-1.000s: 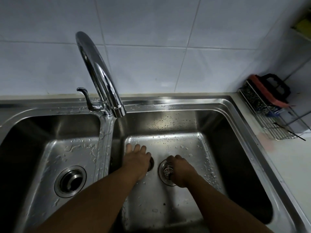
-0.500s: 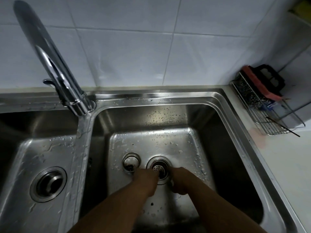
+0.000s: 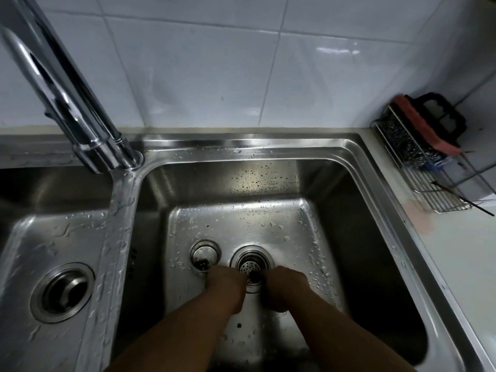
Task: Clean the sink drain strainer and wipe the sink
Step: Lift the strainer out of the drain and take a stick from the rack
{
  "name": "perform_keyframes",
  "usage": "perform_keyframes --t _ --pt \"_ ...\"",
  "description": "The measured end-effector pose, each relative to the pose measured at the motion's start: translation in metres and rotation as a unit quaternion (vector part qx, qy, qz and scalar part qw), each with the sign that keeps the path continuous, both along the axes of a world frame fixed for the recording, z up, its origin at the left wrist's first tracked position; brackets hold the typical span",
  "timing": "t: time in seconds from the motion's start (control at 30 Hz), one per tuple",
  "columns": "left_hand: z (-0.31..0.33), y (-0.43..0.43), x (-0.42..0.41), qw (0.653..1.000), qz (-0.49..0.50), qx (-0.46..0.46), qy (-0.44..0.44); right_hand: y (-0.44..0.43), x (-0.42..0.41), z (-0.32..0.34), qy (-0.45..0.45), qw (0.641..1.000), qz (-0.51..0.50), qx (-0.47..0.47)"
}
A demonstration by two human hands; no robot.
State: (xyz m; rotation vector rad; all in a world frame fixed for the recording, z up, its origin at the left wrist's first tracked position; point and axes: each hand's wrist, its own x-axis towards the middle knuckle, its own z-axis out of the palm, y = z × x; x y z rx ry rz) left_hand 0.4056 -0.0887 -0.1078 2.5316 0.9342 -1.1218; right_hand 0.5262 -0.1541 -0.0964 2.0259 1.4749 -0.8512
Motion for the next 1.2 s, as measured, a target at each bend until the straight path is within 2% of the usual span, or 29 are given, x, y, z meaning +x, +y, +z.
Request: perform_keyframes --t 0.37,0.47,0.77,1.2 --pt "0.039 -0.011 -0.02 0.994 -0.009 0.051 -0.093 -0.012 -0.004 0.041 -0.003 0.996 -0.042 0.078" --pt "0.052 -0.017 -0.032 0.993 -0.023 0.062 -0.1 -0.017 -0.011 0.055 0.012 0.996 -0.049 0.073" --pt "0.058 -0.026 -0.081 0.992 -0.026 0.052 -0.112 -0.03 -0.053 0.062 0.076 0.995 -0.059 0.021" --pt "0.052 -0.038 -0.103 0.998 -0.001 -0.016 -0.052 -0.039 -0.075 0.054 0.11 0.993 -0.037 0.007"
